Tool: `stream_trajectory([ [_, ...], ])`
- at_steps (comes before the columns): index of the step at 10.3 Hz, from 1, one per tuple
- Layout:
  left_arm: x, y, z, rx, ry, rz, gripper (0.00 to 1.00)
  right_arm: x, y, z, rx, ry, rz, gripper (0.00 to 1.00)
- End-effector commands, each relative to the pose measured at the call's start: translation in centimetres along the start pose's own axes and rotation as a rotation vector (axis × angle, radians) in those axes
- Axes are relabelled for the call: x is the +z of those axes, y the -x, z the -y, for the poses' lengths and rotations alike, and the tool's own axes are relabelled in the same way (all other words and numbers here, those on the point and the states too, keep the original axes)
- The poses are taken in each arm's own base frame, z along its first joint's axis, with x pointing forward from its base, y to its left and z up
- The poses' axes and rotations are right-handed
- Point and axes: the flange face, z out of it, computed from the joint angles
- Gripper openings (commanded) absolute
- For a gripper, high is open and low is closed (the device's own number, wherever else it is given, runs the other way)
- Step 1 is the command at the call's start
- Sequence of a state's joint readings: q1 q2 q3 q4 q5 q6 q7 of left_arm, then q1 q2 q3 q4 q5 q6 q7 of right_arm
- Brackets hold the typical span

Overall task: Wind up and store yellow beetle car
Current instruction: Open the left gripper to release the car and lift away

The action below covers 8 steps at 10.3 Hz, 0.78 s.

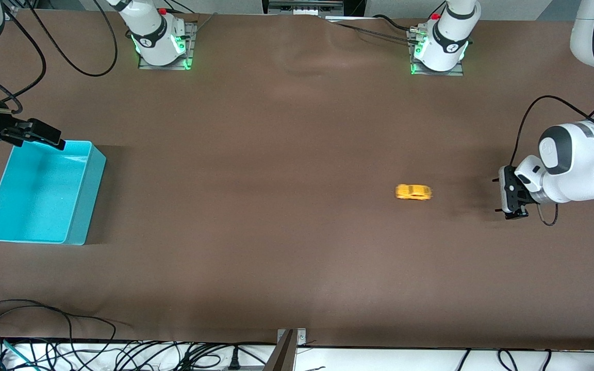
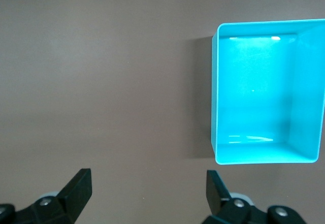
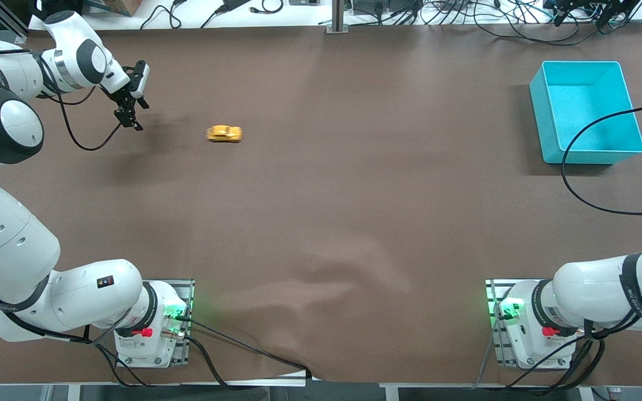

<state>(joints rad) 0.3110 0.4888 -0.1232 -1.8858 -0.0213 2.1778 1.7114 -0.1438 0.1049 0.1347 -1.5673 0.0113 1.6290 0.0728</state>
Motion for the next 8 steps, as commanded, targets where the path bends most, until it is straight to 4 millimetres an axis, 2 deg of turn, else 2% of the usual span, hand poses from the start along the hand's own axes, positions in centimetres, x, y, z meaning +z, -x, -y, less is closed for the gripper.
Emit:
stream_trajectory([
  [1, -4.0, -0.3, 0.1, -0.083, 0.051, 0.003, 1.0, 0.1, -0.6, -0.4, 0.001, -0.005, 0.004, 1.0],
  [5, -9.7, -0.9, 0.1, -0.223, 0.127, 0.01, 1.0, 0.4, -1.4, -0.9, 0.011, -0.008, 0.001, 1.0],
  [8, -14.1, -2.8, 0.0, -0.323, 0.148, 0.022, 1.0, 0.0, -1.5, -0.8, 0.0, -0.004, -0.007, 1.0],
])
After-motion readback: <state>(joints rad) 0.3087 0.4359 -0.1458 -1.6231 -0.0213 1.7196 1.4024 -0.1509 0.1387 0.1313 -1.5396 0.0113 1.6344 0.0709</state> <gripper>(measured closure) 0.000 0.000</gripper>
